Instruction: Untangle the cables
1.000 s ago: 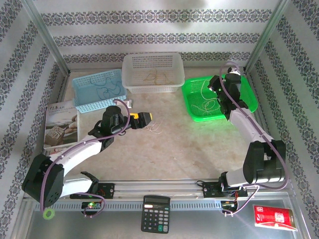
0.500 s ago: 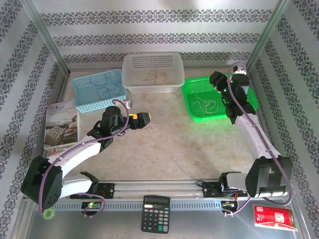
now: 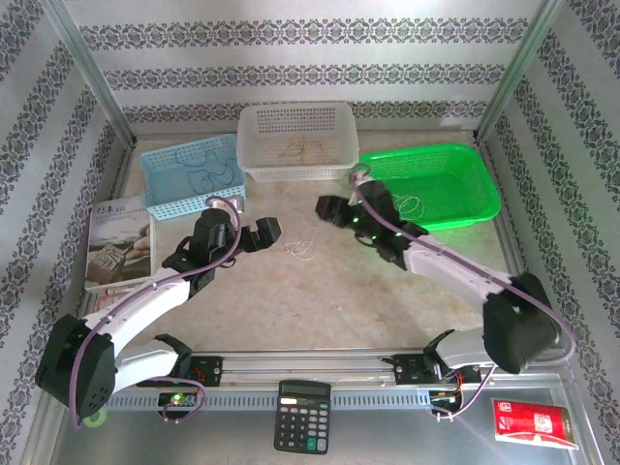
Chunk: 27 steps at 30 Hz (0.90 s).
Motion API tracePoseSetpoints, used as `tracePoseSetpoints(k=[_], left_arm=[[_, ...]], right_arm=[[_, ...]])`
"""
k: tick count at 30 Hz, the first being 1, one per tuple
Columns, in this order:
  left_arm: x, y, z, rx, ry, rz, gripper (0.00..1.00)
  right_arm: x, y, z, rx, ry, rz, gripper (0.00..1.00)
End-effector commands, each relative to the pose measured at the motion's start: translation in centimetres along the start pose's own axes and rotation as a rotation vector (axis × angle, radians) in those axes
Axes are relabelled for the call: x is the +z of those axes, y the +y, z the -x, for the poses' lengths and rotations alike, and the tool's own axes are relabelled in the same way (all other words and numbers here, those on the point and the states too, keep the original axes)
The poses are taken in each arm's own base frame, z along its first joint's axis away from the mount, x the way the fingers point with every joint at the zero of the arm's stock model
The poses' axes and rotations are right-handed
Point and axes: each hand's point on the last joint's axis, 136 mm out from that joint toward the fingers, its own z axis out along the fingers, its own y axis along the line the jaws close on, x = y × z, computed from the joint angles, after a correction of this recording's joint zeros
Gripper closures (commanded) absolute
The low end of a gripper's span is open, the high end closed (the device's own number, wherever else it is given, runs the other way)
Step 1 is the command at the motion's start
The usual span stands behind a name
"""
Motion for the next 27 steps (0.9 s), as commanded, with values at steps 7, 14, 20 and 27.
tracePoseSetpoints(k=[7,14,20,27], left_arm=[[-1.0,2.3,1.4,-0.081,-0.043,0.051,0.00],[-1.3,2.6,1.1,-0.103,-0.050,0.042,0.00],[-1.3,2.7,1.0,-0.106,-0.048,0.033,0.00],[-1.4,2.3,1.0,-0.102,-0.034,0.012,0.00]], right_arm=[[5.6,-0.5,-7.5,0.149,0.125,-0.073,0.43],[7.9,-1.0,-8.4,0.178,0.141,-0.098,0.45],[9.8,-1.7,-8.2,0.191,0.150,-0.109,0.61],[7.8,1.0,-5.7,0.125,0.149,0.039,1.00]])
